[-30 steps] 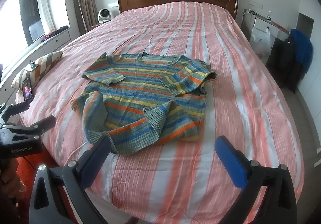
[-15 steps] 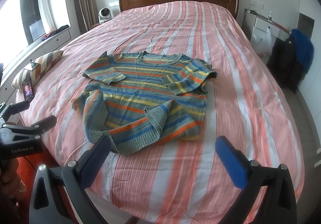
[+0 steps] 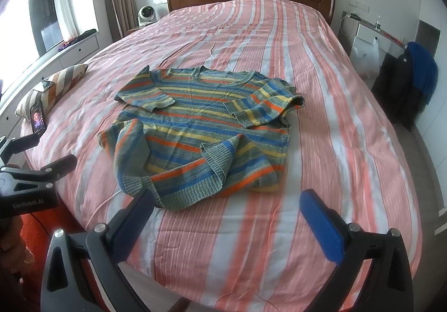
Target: Fold small clothes
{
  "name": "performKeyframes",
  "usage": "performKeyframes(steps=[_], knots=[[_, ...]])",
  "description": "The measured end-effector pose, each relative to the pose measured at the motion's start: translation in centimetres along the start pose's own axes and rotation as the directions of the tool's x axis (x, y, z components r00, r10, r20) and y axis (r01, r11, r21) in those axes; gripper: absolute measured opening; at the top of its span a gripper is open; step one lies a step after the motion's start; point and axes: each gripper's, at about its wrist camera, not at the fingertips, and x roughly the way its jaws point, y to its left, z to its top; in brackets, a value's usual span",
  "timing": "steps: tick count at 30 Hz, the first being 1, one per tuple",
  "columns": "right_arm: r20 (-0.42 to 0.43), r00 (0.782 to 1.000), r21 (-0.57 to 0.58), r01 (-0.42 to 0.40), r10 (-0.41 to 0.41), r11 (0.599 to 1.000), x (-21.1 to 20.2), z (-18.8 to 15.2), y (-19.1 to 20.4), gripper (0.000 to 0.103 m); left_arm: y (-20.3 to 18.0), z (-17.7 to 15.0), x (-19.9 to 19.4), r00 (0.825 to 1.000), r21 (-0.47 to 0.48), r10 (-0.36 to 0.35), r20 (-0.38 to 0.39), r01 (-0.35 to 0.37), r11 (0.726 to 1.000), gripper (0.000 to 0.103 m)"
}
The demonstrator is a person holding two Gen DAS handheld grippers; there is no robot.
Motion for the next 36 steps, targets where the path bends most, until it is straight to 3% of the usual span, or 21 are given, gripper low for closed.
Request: performKeyframes(steps=[31,36], knots=[[-0.01,1.0,-0.009,0.013,-0.013,1.0,0.5,-0.4,-0.1,0.103,-0.1,0.0,0.1,1.0,0.001,-0.001,-0.003,0.001,1.0,0.103],[0.021,1.0,-0.017,0.016,-0.015,1.0,0.9,-0.3,-1.0,0.103,2.3,-0.9,2.1,0.998,-0.045,-0.042,-0.057,0.039,0.998,0.103]])
